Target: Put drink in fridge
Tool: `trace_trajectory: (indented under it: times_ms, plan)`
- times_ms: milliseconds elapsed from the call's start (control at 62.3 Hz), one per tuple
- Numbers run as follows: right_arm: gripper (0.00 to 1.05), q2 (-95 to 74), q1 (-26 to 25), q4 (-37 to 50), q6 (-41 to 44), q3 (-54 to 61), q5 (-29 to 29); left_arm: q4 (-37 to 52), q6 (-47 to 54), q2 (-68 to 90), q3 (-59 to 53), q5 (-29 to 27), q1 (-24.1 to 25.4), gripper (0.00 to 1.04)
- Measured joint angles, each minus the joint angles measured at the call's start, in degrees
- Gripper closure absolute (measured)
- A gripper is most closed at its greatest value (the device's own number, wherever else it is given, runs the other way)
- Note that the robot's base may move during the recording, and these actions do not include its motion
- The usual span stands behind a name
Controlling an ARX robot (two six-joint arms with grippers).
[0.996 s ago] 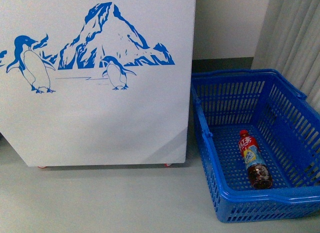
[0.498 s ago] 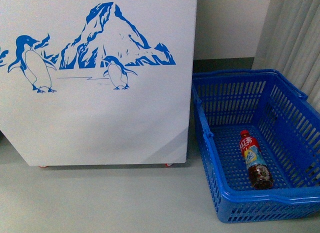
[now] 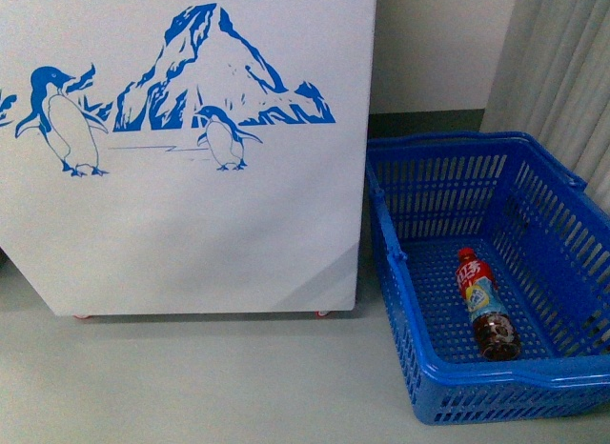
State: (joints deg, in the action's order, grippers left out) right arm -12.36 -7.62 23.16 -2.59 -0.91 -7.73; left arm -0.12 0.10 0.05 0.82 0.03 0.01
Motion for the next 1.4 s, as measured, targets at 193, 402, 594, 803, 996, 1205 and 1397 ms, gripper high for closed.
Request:
trace_trajectory:
  times_ms: [193, 402, 594, 803, 996, 1205, 1397]
  plan:
    - [0.07, -24.44, -1.31, 8.33, 1.46, -7.85, 2.93, 0.0, 0.0, 0.0, 0.0, -0.07, 0.0, 0.08]
    - [0.07, -56.48, 4.5, 13.66, 4.5, -25.18, 10.03, 0.0, 0.0, 0.0, 0.0, -0.02, 0.0, 0.08]
    - [0.07, -80.21, 6.47, 10.51, 6.64, -38.49, 14.34, 0.0, 0.0, 0.0, 0.0, -0.04, 0.0, 0.08]
    - [0.07, -96.24, 6.51, 5.81, 8.5, -52.02, 17.66, 0.0, 0.02, 0.0, 0.0, -0.02, 0.0, 0.08]
    - [0.07, -109.57, 5.92, 0.0, 8.63, -64.76, 18.91, 0.0, 0.0, 0.0, 0.0, -0.02, 0.0, 0.08]
    - [0.07, -122.92, 5.53, -6.6, 8.22, -76.89, 18.82, 0.0, 0.0, 0.0, 0.0, -0.02, 0.0, 0.08]
    - [0.07, -131.62, 5.51, -11.67, 7.82, -84.59, 19.12, 0.0, 0.0, 0.0, 0.0, -0.04, 0.0, 0.08]
